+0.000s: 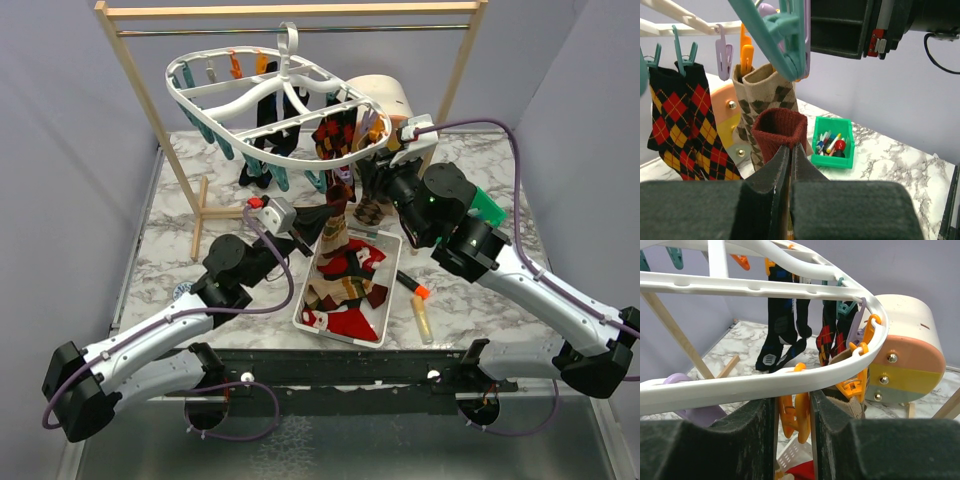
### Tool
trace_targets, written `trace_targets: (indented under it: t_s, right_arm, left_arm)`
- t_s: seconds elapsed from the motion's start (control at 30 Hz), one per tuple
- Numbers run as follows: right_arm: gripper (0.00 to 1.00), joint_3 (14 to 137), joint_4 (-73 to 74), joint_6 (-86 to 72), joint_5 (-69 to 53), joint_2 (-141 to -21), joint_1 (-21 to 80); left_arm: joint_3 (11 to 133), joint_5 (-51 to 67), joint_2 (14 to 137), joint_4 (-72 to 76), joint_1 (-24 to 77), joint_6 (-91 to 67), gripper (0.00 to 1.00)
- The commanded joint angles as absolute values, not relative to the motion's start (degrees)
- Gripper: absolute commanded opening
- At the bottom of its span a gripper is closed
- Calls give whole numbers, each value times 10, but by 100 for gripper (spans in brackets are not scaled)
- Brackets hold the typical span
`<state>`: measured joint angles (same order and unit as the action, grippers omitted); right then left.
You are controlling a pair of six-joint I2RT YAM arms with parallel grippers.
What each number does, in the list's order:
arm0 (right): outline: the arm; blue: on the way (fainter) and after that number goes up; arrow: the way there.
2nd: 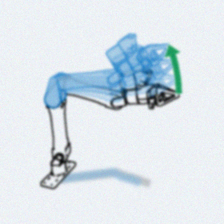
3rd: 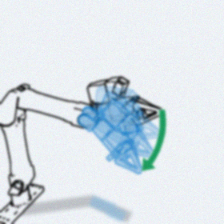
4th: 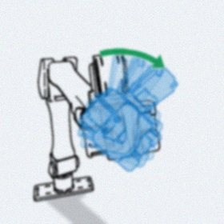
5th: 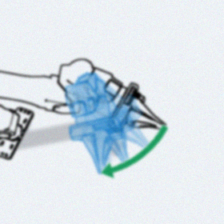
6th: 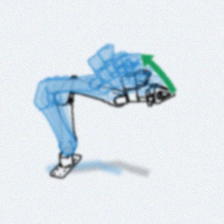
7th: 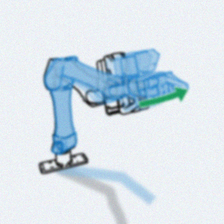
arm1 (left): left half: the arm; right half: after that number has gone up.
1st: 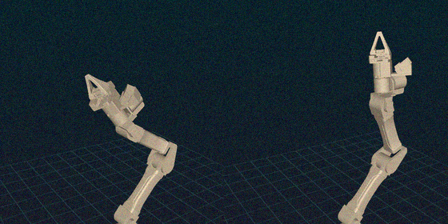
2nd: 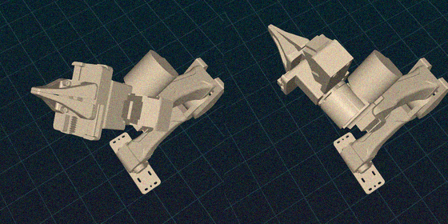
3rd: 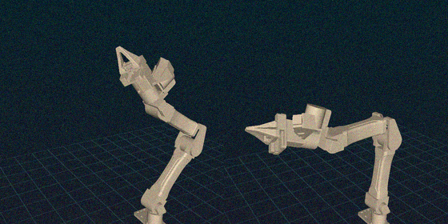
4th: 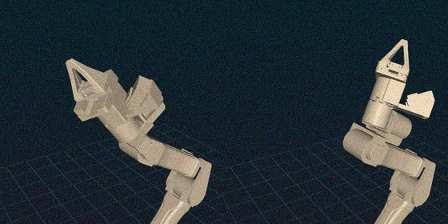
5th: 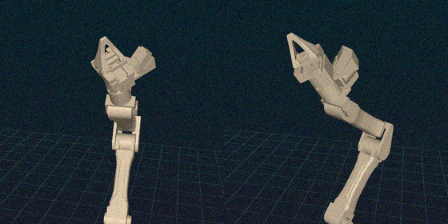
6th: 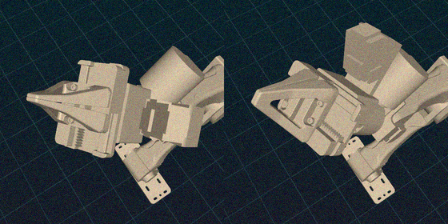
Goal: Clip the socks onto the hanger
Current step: Open the clamp at the hanger.
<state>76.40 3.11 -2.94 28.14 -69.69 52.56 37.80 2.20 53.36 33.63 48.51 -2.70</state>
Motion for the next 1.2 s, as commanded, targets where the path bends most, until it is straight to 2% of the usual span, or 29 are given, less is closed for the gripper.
trace_targets:
  t_s: [0.0, 1.17]
  right_arm:
    - [0, 774, 39, -41, 269, -681, 531]
    - [0, 756, 34, -68, 244, -675, 531]
  left_arm:
    - [408, 40, 551, 358, 488, -9, 0]
    - [454, 64, 609, 390, 488, -13, 0]
